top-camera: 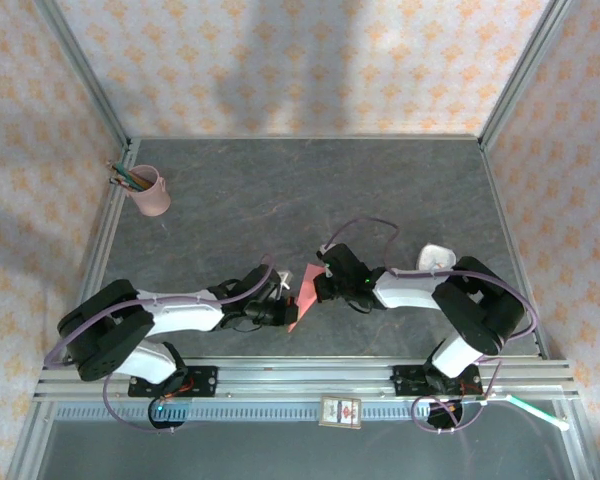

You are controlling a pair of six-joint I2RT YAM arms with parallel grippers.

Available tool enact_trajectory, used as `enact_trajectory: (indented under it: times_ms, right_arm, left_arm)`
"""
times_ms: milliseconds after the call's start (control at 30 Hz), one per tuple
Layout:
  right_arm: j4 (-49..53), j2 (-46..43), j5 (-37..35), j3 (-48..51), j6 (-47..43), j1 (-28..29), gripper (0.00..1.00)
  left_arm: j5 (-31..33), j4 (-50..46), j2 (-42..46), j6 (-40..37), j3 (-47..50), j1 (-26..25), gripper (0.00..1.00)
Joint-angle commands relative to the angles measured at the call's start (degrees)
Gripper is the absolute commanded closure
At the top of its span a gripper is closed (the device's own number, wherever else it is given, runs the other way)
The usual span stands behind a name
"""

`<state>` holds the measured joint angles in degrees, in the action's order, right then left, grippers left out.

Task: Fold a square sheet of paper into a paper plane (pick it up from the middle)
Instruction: Fold the wing for the fifth time at the center of the table.

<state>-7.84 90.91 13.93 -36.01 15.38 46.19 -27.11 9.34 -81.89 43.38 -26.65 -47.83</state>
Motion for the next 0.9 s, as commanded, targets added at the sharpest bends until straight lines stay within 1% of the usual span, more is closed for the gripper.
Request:
enact_trajectory:
  times_ms: [0,233,433,567,867]
  right_arm:
    - [7.1,2.4,-4.3,2.3,0.2,-1.0,0.95]
    - [7.3,2.2,-4.2,2.1,0.1,-1.2,0.95]
    - [6.5,1.4,-2.8,1.7,0.5,-1.2,0.93]
    - [6.5,0.3,-1.4,-0.2,0.4,-1.2,0.90]
    - [10.1,-2.4,0.3,-4.7,-0.2,-1.1,0.87]
  left_arm:
    - [-1.0,3.1,-1.9,-1.3,-0.5,0.7,1.00]
    - [1.1,0.6,-0.9,-1.0,1.2,0.8,1.00]
    - [2.6,-1.2,-1.3,-0.5,3.4,0.8,1.00]
    - [3.4,-1.9,-1.5,-0.1,5.1,0.8,1.00]
    - [4.5,-2.6,-2.9,-0.7,6.5,0.8,1.00]
